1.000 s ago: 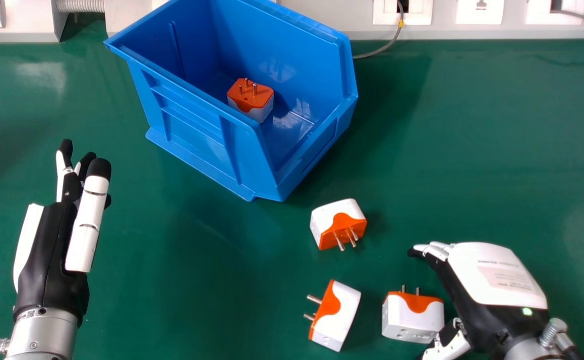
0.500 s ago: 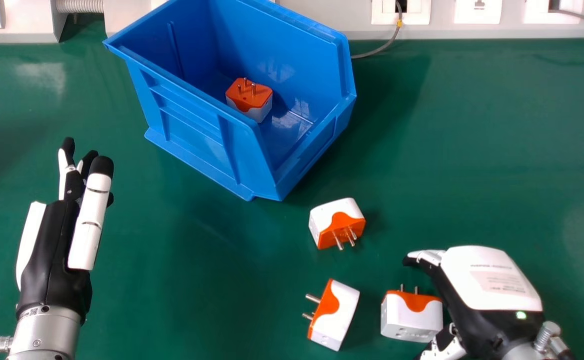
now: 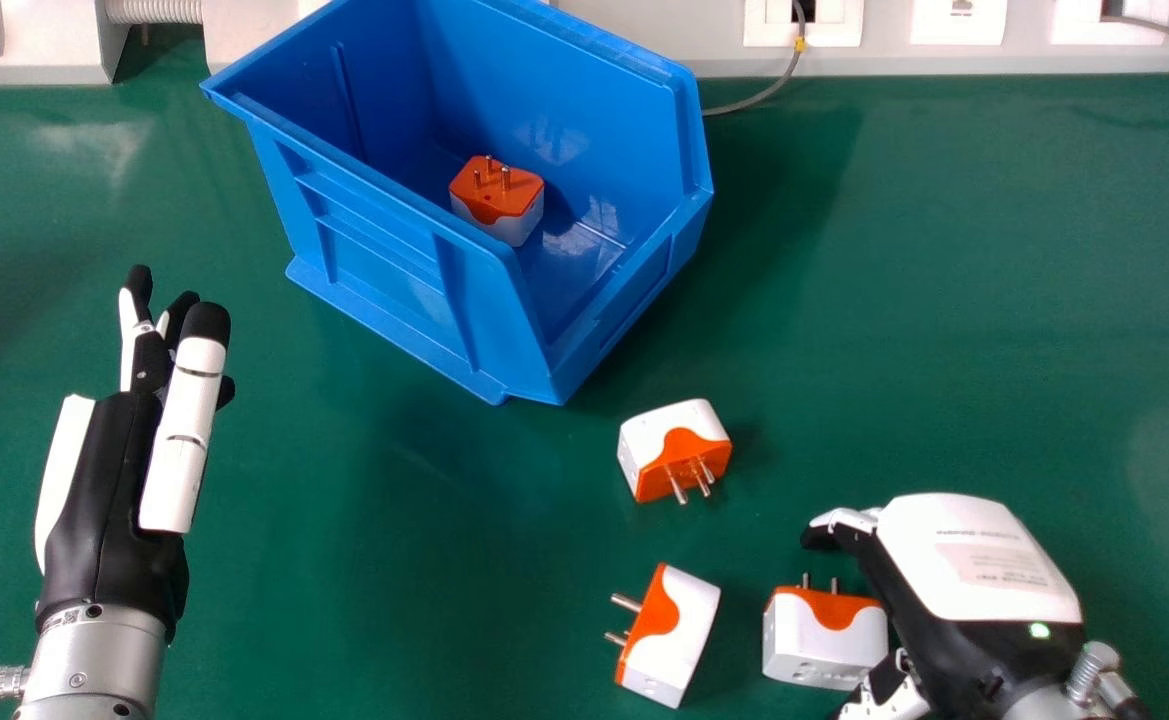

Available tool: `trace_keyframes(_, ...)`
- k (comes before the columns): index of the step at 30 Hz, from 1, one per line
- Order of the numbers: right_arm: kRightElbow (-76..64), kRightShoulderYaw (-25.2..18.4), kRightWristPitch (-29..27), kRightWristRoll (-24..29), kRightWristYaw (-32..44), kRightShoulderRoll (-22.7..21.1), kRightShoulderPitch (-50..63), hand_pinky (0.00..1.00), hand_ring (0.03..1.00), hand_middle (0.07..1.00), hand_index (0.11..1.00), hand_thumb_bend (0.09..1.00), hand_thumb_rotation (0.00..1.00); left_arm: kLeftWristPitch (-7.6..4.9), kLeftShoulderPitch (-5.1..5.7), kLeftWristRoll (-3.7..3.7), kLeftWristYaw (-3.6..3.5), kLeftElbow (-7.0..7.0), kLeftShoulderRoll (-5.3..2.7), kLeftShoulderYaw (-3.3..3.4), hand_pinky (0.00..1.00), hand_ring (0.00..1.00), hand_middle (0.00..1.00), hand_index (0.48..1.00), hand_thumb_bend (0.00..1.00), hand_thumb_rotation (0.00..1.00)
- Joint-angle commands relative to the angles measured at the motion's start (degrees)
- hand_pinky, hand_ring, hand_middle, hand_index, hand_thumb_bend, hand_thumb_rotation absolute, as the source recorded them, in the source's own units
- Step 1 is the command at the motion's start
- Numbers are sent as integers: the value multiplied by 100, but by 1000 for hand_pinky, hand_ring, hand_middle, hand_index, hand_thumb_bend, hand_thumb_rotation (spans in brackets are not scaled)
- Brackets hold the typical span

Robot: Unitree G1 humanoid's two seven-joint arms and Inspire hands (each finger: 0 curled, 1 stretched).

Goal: Pick all objects and put in blue box

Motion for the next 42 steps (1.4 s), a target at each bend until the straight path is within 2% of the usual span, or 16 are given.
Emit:
trace_keyframes(1,-46,-62,-54,88,-100,27,-159,679,750,762,730,476,0,-31,-49,-9,30,-147,19,-1,911,965,991,1000,518,1000)
trace_keyframes(5,47,-69,-98,184,-165,27,-223,543,615,644,641,503,0,-12,-67,3,42,-158,23,-8,912,966,991,1000,516,1000)
trace_keyframes(6,83,-71,-124,213,-197,20,-242,543,615,644,641,503,0,-7,-66,15,51,-168,21,-15,912,966,991,1000,516,1000)
trace_keyframes(7,108,-71,-143,230,-219,14,-255,498,564,603,617,505,0,-5,-66,22,58,-172,21,-19,912,966,991,1000,516,1000)
trace_keyframes(10,240,-55,-275,284,-309,-34,-326,498,564,603,617,505,0,15,-61,39,69,-190,34,-30,912,966,991,1000,516,1000)
trace_keyframes(15,441,-37,-489,374,-412,-143,-426,342,406,494,555,511,0,62,-73,35,71,-199,55,-28,913,966,987,998,512,1000)
trace_keyframes(19,535,-39,-600,422,-460,-219,-477,294,356,465,540,512,0,91,-61,38,74,-235,65,-35,913,966,986,997,509,1000)
trace_keyframes(22,614,-44,-625,468,-431,-257,-536,273,335,454,534,512,0,143,-48,10,64,-279,68,-31,913,966,986,996,508,1000)
trace_keyframes(27,606,-72,-611,544,-383,-267,-586,247,307,445,525,512,0,191,-5,3,62,-377,55,-39,916,967,986,995,506,1000)
trace_keyframes(38,343,-146,-270,630,-210,-168,-538,211,269,440,511,513,0,156,-76,-16,62,-276,64,-21,920,967,985,994,512,1000)
trace_keyframes(42,216,-202,-122,625,-148,-158,-487,217,276,447,505,513,0,122,-86,12,62,-237,84,-21,920,967,985,994,513,1000)
